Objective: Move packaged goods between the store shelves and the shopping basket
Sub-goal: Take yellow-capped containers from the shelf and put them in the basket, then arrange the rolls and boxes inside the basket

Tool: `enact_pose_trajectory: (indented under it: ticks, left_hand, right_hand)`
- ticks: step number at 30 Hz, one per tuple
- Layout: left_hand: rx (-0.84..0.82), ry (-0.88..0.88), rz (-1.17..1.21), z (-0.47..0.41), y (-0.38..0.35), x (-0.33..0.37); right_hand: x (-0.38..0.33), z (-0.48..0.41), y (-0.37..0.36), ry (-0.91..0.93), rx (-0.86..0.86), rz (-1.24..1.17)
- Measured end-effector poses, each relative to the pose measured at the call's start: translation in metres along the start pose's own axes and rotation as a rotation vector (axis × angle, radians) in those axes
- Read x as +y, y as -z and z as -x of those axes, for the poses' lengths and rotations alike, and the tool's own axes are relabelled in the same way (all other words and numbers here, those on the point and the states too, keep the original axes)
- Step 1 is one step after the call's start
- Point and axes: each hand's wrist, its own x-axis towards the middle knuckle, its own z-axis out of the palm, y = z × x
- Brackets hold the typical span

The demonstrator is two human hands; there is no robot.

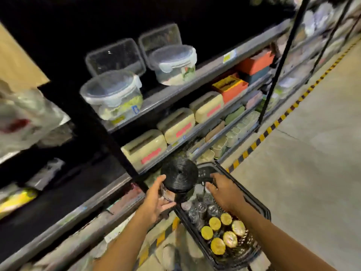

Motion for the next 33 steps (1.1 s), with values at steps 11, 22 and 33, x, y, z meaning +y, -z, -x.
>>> enact_pose_trajectory:
  ticks: [11, 22, 33]
  left_hand:
    - [0.387, -0.223, 0.456, 0.156, 0.216, -0.06]
    - [0.873, -0.358, 0.865, 0.366, 0.444, -0.236]
    - [1.159, -0.463, 1.192, 0.507, 0.57, -0.365]
  right_hand:
    - [-0.201, 0.06, -0.118, 0.614, -0.33, 0.267]
    - [-0.395, 0.295, -0.324, 1.172, -0.652, 0.404]
    - [-0.496, 0.48, -0.473, 1.448, -0.895, 0.42]
